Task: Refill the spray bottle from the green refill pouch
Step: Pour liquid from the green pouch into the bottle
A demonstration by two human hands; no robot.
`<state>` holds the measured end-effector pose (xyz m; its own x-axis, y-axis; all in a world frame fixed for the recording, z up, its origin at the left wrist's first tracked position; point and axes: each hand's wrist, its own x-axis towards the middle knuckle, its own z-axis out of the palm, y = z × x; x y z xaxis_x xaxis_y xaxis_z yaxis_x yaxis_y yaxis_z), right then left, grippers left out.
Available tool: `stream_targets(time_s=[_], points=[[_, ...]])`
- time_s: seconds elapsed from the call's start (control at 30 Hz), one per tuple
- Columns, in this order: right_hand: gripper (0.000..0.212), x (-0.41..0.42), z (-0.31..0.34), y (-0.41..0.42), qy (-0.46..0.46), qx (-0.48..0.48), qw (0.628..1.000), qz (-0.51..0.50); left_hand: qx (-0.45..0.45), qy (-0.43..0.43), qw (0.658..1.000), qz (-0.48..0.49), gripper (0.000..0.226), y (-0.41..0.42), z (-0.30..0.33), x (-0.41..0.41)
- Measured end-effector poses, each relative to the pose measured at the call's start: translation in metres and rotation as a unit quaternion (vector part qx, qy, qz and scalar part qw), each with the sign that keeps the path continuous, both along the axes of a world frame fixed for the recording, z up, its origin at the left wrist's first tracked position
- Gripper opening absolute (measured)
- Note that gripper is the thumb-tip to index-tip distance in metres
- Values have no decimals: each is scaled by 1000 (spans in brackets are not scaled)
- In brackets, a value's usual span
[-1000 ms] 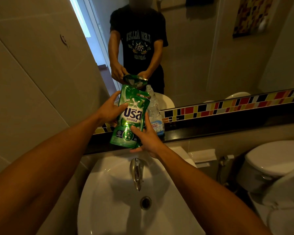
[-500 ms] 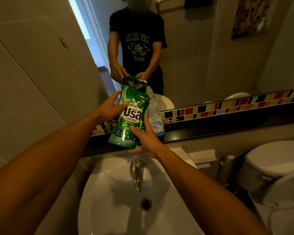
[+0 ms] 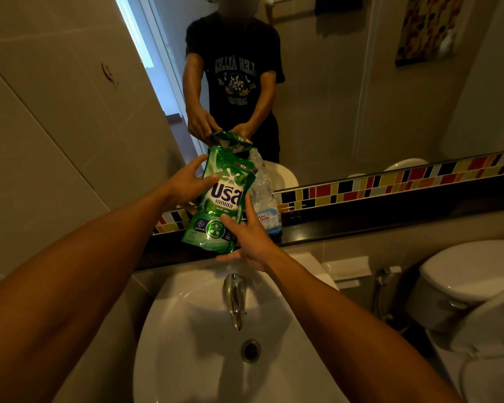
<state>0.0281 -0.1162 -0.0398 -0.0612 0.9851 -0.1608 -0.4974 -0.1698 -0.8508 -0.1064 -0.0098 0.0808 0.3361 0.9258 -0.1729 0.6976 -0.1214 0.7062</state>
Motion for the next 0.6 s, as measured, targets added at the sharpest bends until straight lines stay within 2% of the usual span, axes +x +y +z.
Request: stream_targets(time_s=[0.6], points=[[89,-3,2,2,12,-12,1000,2,3,11,1000,6,68,1,6,5]])
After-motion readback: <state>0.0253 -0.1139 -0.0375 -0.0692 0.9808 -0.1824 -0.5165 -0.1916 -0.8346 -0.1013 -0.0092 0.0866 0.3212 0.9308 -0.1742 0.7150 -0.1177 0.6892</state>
